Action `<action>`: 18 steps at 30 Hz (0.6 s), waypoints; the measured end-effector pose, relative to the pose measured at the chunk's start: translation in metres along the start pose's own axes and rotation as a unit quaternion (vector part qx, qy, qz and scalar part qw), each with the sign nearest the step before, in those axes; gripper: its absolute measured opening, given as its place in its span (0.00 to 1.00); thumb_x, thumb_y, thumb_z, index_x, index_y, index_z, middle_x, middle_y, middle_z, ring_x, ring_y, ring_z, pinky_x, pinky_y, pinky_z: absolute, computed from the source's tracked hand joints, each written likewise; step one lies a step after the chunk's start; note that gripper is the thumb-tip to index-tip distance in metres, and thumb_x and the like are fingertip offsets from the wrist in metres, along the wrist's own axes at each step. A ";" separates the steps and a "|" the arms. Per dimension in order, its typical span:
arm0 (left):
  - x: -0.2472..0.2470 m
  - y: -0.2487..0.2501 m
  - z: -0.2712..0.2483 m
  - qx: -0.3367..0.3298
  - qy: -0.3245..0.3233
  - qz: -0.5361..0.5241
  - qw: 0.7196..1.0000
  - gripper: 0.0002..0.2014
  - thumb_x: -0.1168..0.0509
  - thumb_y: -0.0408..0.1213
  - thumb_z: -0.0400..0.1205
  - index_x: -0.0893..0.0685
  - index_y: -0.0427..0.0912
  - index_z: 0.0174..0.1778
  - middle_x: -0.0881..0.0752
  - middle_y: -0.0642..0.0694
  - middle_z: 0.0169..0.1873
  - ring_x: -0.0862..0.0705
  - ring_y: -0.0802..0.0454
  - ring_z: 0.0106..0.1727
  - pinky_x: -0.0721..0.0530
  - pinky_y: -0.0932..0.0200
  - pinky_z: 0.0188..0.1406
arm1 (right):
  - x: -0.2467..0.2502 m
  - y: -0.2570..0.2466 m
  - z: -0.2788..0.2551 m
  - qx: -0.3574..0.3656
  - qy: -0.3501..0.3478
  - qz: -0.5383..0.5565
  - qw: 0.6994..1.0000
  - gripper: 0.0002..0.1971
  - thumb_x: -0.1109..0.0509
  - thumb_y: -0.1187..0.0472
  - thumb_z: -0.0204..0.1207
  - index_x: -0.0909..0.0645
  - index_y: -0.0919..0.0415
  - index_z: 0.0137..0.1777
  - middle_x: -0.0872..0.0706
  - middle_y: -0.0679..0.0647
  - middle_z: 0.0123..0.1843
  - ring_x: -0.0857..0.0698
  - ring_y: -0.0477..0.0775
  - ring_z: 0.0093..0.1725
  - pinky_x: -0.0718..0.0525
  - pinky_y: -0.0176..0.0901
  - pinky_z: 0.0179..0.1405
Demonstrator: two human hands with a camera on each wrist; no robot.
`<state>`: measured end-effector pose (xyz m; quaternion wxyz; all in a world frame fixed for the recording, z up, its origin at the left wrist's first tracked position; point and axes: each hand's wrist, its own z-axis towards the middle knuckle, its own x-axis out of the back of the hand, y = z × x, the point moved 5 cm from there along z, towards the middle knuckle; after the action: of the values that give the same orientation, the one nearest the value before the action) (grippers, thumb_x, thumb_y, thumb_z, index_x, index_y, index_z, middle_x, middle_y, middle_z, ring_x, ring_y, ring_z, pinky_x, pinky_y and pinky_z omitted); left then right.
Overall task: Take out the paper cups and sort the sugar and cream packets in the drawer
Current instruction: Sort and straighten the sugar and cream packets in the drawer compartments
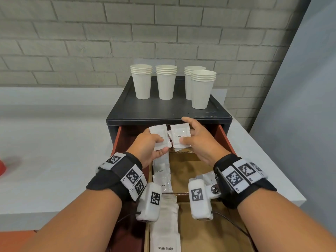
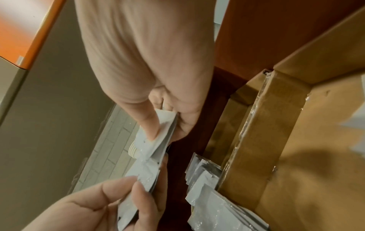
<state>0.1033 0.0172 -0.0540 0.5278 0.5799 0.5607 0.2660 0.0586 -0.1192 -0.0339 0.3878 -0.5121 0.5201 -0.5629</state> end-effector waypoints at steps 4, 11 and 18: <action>-0.003 -0.001 -0.002 0.011 -0.018 0.015 1.000 0.20 0.44 0.20 0.82 0.27 0.45 0.66 0.23 0.39 0.68 0.19 0.41 0.62 0.14 0.64 0.28 | 0.002 0.001 0.002 -0.002 0.026 0.023 0.999 0.26 0.32 0.73 0.76 0.30 0.55 0.72 0.17 0.58 0.63 0.15 0.56 0.60 0.14 0.51 0.59; -0.009 0.000 -0.011 0.004 -0.081 0.018 0.997 0.17 0.40 0.18 0.80 0.23 0.44 0.58 0.18 0.38 0.61 0.15 0.45 0.54 0.12 0.65 0.32 | 0.004 0.007 0.002 -0.021 0.054 0.048 0.997 0.20 0.33 0.68 0.79 0.26 0.58 0.69 0.17 0.54 0.65 0.15 0.48 0.50 0.12 0.36 0.42; -0.007 0.000 -0.010 0.013 -0.044 0.055 0.997 0.17 0.43 0.22 0.82 0.24 0.43 0.63 0.17 0.36 0.60 0.15 0.44 0.48 0.18 0.65 0.27 | 0.004 0.010 0.003 -0.037 0.044 -0.006 0.998 0.17 0.34 0.65 0.80 0.24 0.59 0.69 0.17 0.50 0.59 0.15 0.49 0.46 0.19 0.30 0.34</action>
<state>0.0923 0.0142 -0.0491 0.5291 0.6276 0.5077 0.2617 0.0598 -0.1249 -0.0430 0.3420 -0.5034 0.5543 -0.5678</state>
